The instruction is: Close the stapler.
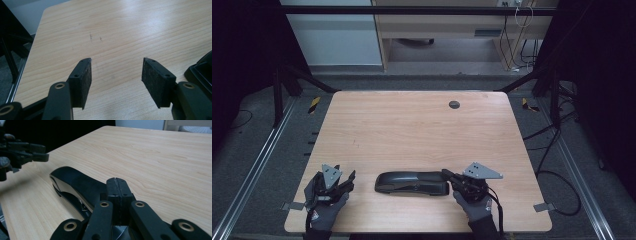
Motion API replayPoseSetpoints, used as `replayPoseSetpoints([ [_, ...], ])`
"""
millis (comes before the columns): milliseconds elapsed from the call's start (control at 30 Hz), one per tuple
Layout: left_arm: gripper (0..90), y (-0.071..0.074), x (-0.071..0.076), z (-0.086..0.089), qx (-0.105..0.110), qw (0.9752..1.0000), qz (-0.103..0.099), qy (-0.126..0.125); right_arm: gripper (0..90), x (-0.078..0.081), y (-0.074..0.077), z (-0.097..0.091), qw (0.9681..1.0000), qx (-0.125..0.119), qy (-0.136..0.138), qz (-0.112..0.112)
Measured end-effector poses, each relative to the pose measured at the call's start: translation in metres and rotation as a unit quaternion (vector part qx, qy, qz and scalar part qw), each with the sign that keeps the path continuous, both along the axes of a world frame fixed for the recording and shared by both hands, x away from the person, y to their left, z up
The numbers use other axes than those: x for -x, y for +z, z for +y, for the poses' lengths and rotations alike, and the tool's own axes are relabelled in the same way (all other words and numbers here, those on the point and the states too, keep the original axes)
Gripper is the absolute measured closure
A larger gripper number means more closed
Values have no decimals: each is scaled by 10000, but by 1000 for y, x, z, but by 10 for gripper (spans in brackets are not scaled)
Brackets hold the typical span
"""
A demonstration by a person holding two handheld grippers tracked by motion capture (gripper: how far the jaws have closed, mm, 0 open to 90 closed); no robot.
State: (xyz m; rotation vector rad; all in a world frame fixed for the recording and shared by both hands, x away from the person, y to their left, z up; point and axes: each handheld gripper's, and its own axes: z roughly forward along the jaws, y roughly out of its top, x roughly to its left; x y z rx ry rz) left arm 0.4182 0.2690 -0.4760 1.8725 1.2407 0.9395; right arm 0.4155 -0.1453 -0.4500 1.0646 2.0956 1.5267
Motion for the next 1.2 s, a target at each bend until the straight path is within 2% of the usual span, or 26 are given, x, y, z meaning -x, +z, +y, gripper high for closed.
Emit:
replayPoseSetpoints([
  [200, 406, 0, 0, 1, 5, 10000, 12, 4, 900, -1, 1, -3, 10000, -32, -29, -90],
  [300, 406, 0, 0, 1, 14, 10000, 24, -4, 900, -2, 5, -8, 9998, -60, -141, -163],
  [467, 406, -1, -1, 1, 21, 10000, 48, -36, 841, -5, 8, -27, 9987, -78, -447, -237],
  [667, 404, -3, -2, 1, 7, 9999, 129, -89, 778, -13, 1, -51, 9968, -79, -791, 27],
  [800, 401, -4, -3, 0, 22, 9998, 172, -141, 692, -21, -10, -62, 9948, 60, -995, 202],
  [967, 397, -7, -5, 3, 108, 9993, 318, -183, 589, -29, -23, -79, 9905, 366, -1263, 399],
  [1033, 397, -7, -5, 4, 82, 9991, 357, -196, 534, -32, -28, -87, 9887, 384, -1334, 560],
  [1100, 397, -7, -6, 4, 63, 9991, 367, -191, 465, -34, -33, -96, 9874, 404, -1390, 642],
  [1200, 396, -8, -6, 4, 66, 9990, 396, -190, 411, -35, -40, -106, 9847, 516, -1502, 717],
])
